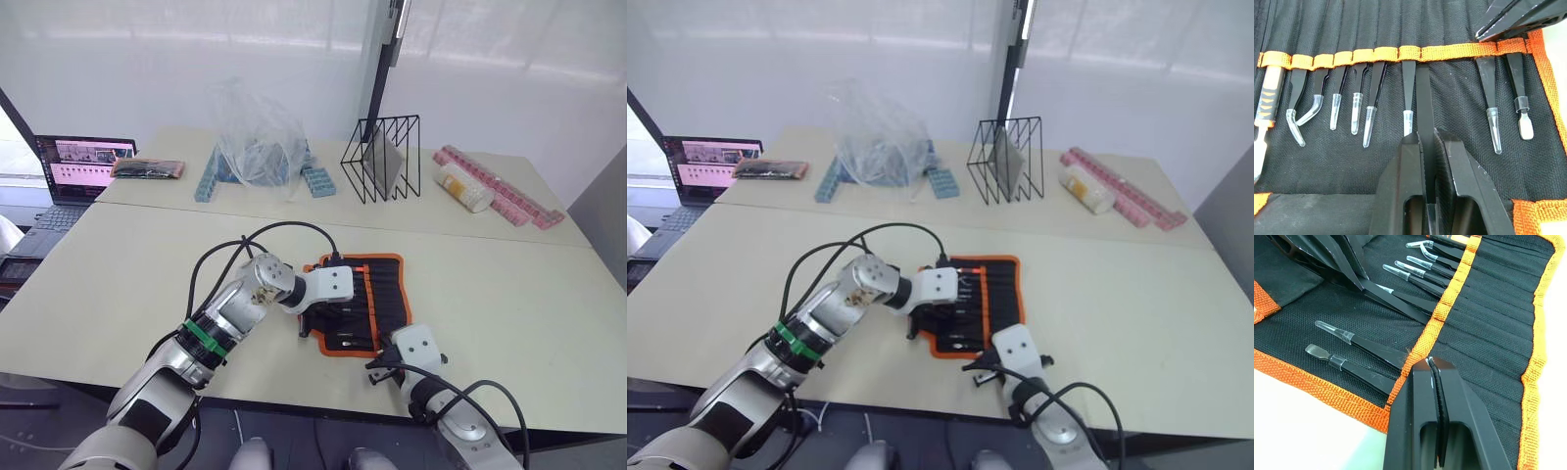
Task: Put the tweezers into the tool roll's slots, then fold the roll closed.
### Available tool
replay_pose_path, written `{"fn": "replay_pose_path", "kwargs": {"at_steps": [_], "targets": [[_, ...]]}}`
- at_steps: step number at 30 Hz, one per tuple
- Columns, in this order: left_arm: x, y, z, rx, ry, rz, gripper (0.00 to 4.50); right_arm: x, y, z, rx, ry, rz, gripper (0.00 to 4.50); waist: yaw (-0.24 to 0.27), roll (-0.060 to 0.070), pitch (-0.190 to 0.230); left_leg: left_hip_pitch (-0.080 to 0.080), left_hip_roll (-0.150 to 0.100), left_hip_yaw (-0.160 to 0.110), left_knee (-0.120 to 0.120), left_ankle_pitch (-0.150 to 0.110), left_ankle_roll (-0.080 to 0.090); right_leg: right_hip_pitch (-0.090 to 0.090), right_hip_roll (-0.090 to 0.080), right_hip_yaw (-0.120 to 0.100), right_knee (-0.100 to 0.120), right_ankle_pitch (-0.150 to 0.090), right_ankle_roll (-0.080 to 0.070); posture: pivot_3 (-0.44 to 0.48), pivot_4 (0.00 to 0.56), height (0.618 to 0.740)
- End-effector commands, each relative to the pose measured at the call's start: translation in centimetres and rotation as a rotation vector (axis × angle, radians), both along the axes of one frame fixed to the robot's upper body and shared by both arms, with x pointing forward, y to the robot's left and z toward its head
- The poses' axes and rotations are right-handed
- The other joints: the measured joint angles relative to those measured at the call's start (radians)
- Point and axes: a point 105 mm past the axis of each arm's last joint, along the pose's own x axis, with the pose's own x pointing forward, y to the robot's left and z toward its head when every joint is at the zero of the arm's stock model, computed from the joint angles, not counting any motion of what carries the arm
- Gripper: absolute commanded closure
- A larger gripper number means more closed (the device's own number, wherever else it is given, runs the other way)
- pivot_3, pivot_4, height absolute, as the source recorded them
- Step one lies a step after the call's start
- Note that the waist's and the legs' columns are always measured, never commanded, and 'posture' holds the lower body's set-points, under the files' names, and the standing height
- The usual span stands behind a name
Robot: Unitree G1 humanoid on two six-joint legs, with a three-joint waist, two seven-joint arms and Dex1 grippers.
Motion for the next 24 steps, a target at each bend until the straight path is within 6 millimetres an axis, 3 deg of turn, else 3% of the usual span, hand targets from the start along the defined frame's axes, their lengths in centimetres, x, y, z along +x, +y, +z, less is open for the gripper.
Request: {"fn": "replay_pose_path", "kwargs": {"at_steps": [1, 14, 24], "targets": [[-1.0, -0.6, 0.2, 0.026, -0.016, -0.091, 4.48, -2.1, 0.5, -5.1, -0.020, 0.240, 0.030, 4.50, -0.003, 0.000, 0.000, 0.000, 0.000, 0.000, 0.000, 0.000, 0.000, 0.000, 0.000, 0.000, 0.000, 0.000, 0.000, 0.000, 0.150, 0.708], [-0.9, -1.0, 0.5, 0.017, -0.021, -0.091, 4.48, -2.0, 0.5, -5.1, -0.022, 0.239, 0.036, 4.50, -0.008, 0.000, 0.000, 0.000, 0.000, 0.000, 0.000, 0.000, 0.000, 0.000, 0.000, 0.000, 0.000, 0.000, 0.000, 0.000, 0.150, 0.708], [-1.4, -3.1, -0.1, 0.016, -0.011, -0.151, 4.48, -2.0, 0.7, -5.1, -0.018, 0.239, 0.042, 4.50, 0.002, 0.000, -0.002, 0.000, 0.000, 0.000, 0.001, 0.000, 0.000, 0.001, 0.000, 0.000, 0.001, 0.000, 0.000, 0.000, 0.150, 0.708]]}}
